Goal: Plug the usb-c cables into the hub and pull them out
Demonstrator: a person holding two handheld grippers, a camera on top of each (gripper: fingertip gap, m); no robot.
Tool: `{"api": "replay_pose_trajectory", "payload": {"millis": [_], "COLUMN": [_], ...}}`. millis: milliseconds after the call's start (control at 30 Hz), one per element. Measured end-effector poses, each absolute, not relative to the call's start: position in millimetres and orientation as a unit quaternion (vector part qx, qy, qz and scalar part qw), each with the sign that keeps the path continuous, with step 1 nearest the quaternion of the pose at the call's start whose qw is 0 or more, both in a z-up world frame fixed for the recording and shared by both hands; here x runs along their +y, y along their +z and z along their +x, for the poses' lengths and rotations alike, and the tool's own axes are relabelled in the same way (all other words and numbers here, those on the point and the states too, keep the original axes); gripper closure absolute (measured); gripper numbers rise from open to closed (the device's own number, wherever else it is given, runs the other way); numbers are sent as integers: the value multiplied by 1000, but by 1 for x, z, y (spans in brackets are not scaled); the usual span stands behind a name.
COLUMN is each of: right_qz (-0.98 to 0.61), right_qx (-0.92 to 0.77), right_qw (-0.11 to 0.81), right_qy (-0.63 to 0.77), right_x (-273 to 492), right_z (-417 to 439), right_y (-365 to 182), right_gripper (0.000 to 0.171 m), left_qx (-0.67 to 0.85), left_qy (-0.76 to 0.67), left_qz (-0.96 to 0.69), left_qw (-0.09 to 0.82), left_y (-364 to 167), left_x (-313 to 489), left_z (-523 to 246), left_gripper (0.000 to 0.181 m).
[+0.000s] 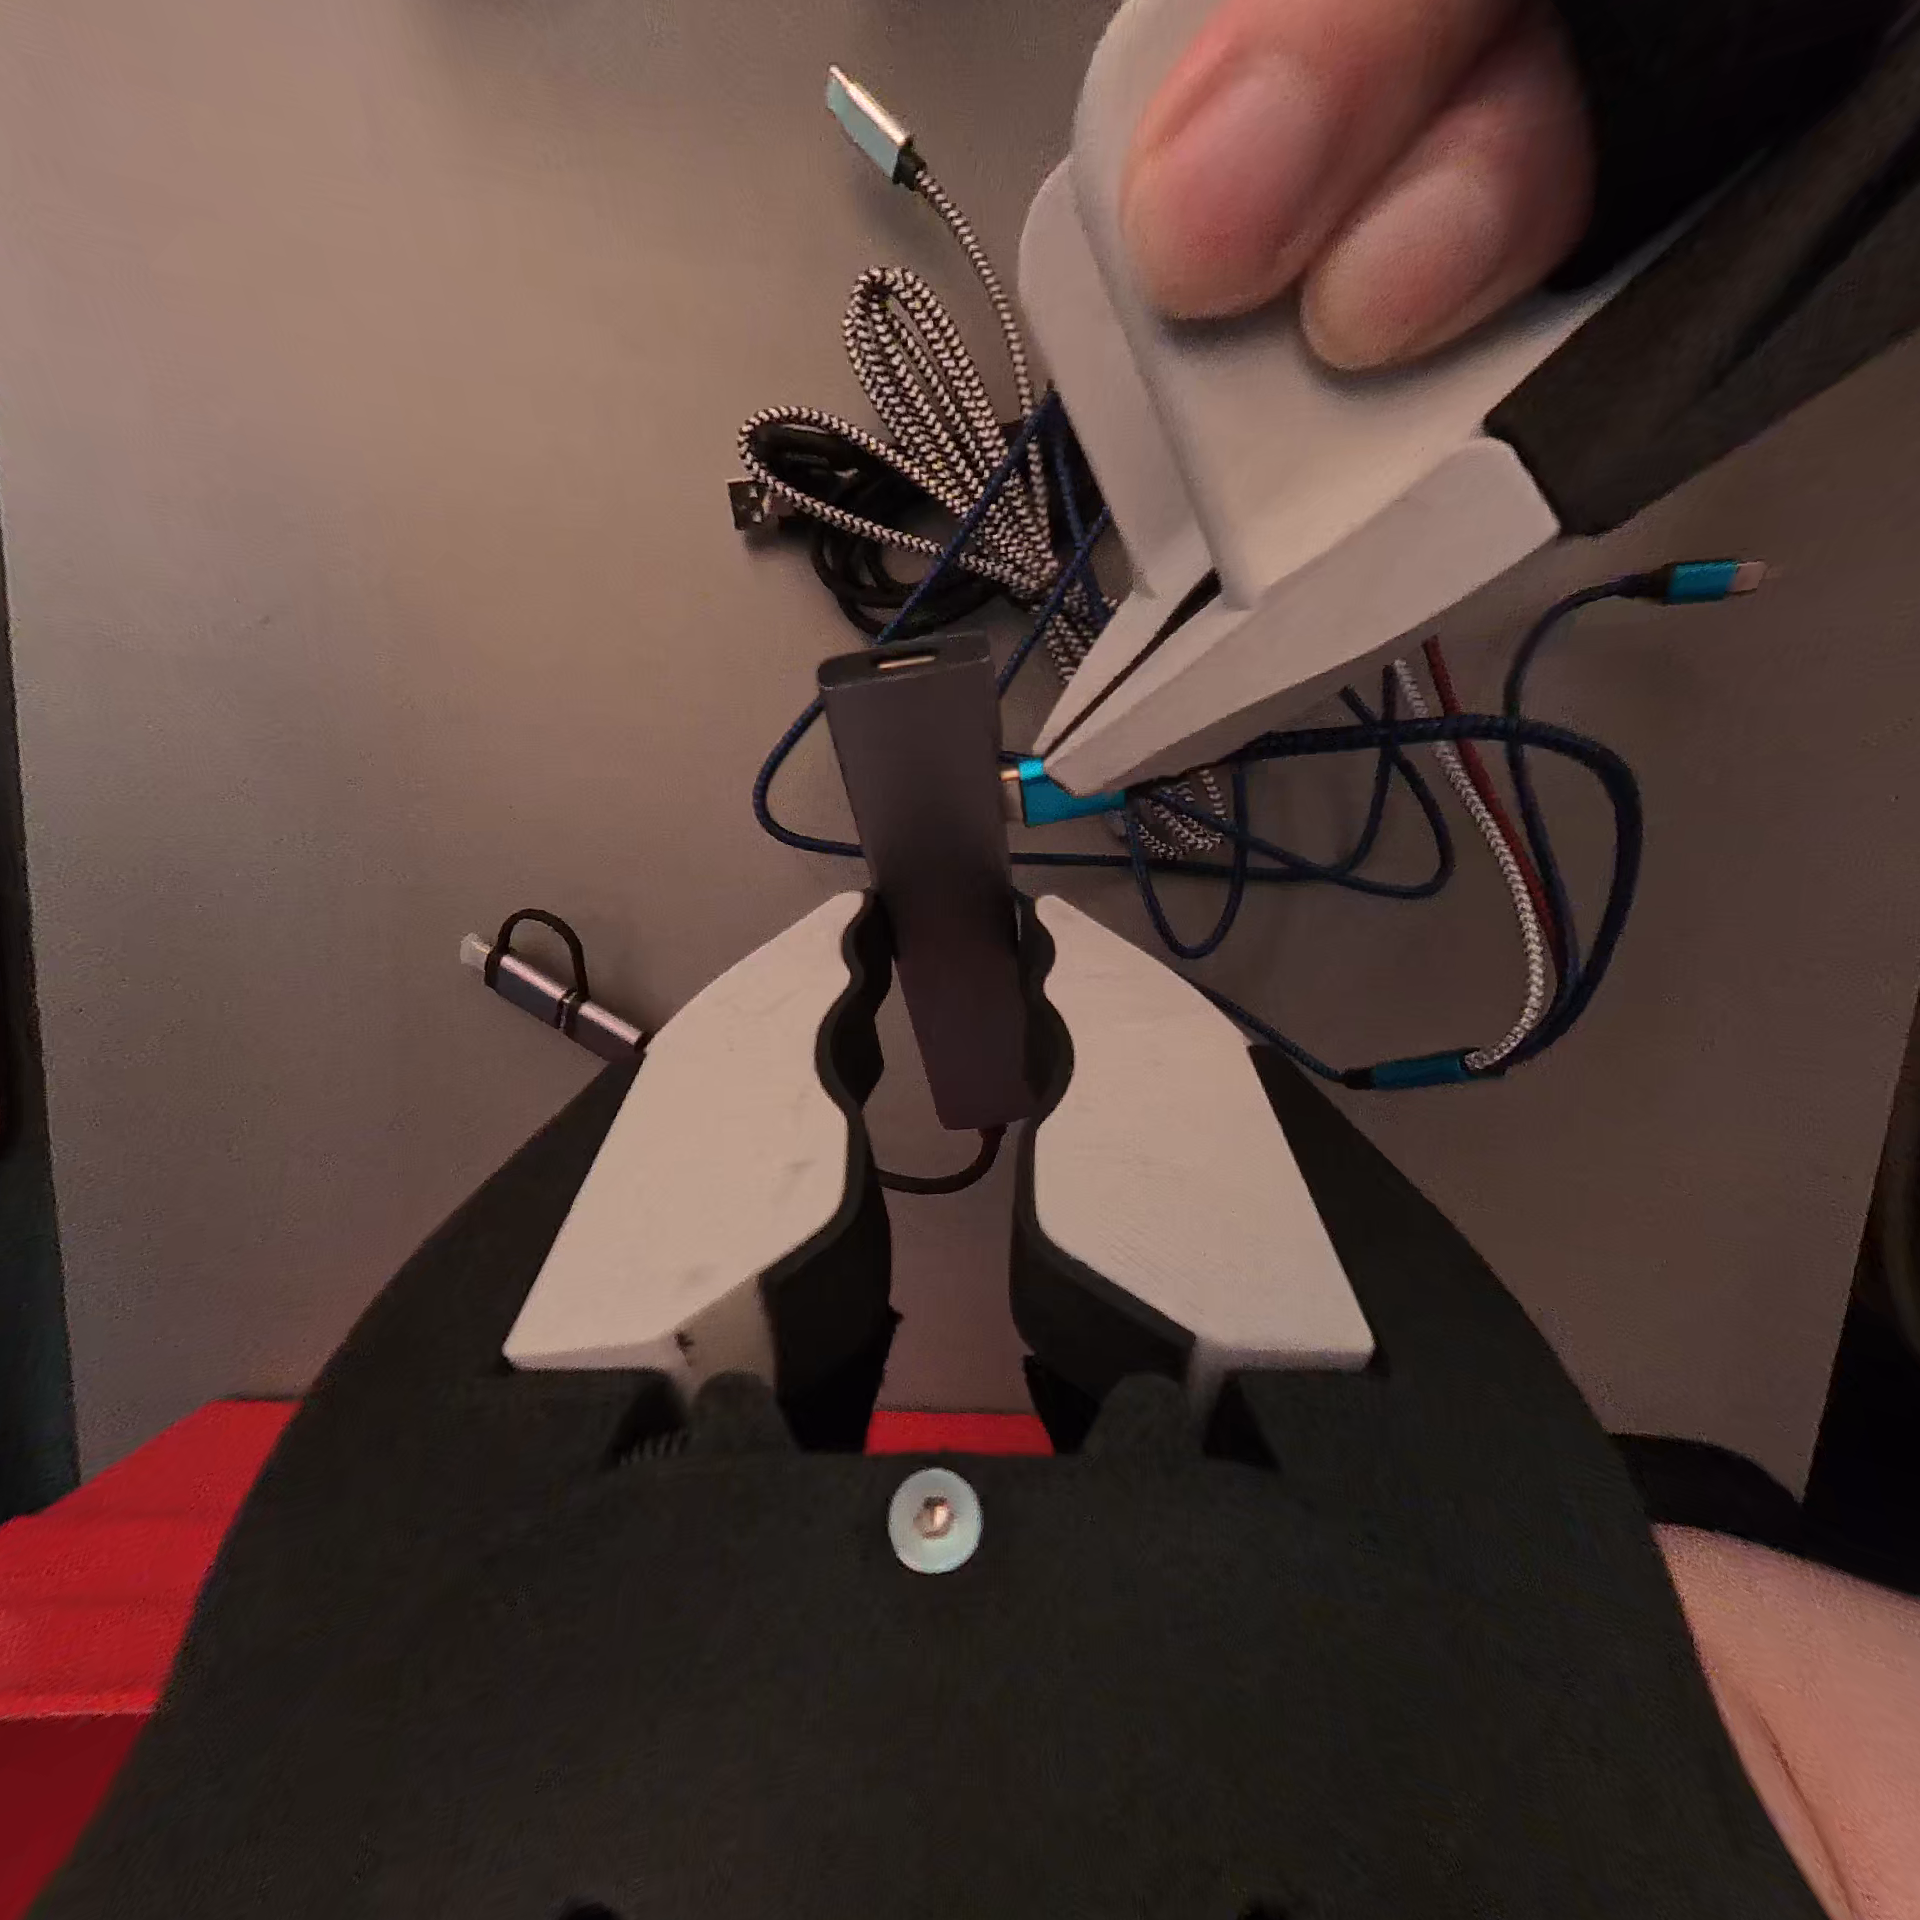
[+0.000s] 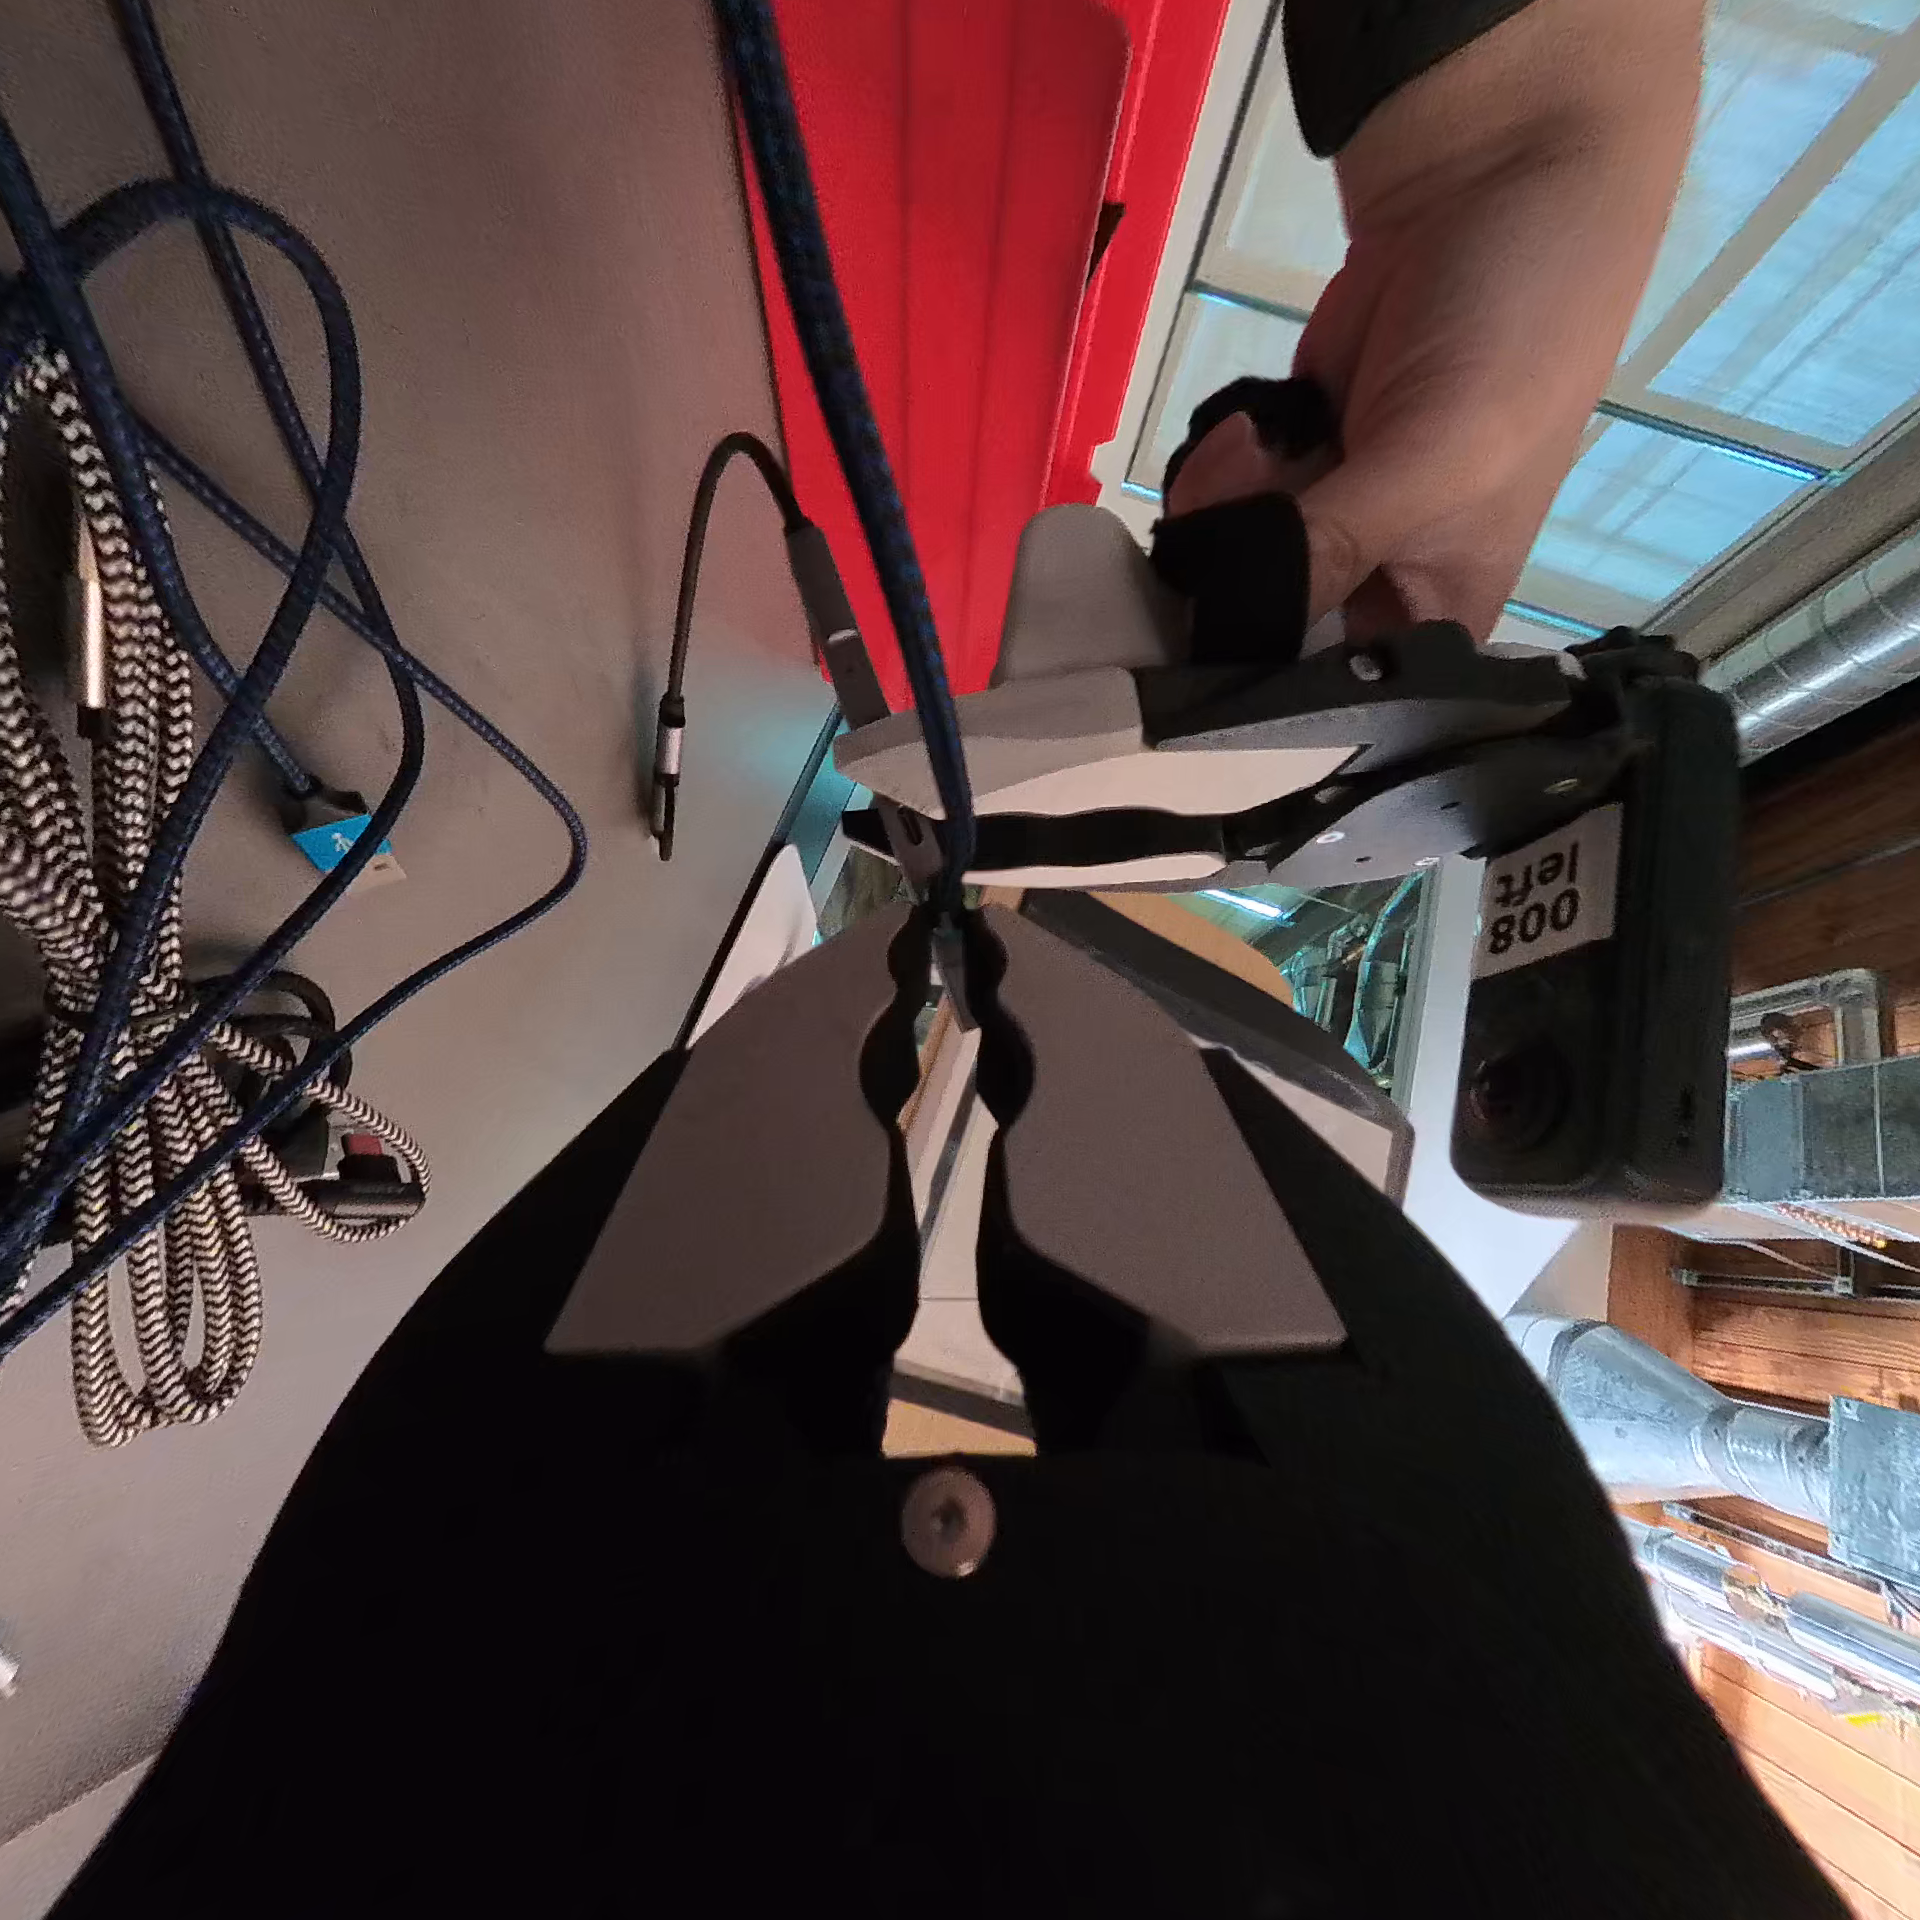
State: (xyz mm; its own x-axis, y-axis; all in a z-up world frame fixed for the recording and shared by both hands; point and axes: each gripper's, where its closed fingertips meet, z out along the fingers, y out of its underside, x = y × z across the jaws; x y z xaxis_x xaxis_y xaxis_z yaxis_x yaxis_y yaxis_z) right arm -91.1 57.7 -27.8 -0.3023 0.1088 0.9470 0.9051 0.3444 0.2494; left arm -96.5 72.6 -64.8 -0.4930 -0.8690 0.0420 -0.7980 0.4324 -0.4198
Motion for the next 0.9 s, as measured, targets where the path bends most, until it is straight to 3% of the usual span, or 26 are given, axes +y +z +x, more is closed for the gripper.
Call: {"api": "replay_pose_trajectory", "payload": {"millis": [300,533,900], "right_qz": [-361,-373,-395], "right_qx": [-642,-651,-635], "right_qw": [470,453,450], "right_qy": [-487,-482,-489], "right_x": [59,64,70], "right_z": [-80,-79,-73], "right_y": [-9,-23,-25], "right_gripper": [165,165,164], "left_qx": [789,733,712], "left_qy": [-273,-287,-303], "left_qz": [-542,-616,-634], "left_qw": [94,10,-1], "left_y": [-39,-53,-53], "left_x": [72,72,77], "left_z": [-89,-93,-90], "left_gripper": [159,159,159]}}
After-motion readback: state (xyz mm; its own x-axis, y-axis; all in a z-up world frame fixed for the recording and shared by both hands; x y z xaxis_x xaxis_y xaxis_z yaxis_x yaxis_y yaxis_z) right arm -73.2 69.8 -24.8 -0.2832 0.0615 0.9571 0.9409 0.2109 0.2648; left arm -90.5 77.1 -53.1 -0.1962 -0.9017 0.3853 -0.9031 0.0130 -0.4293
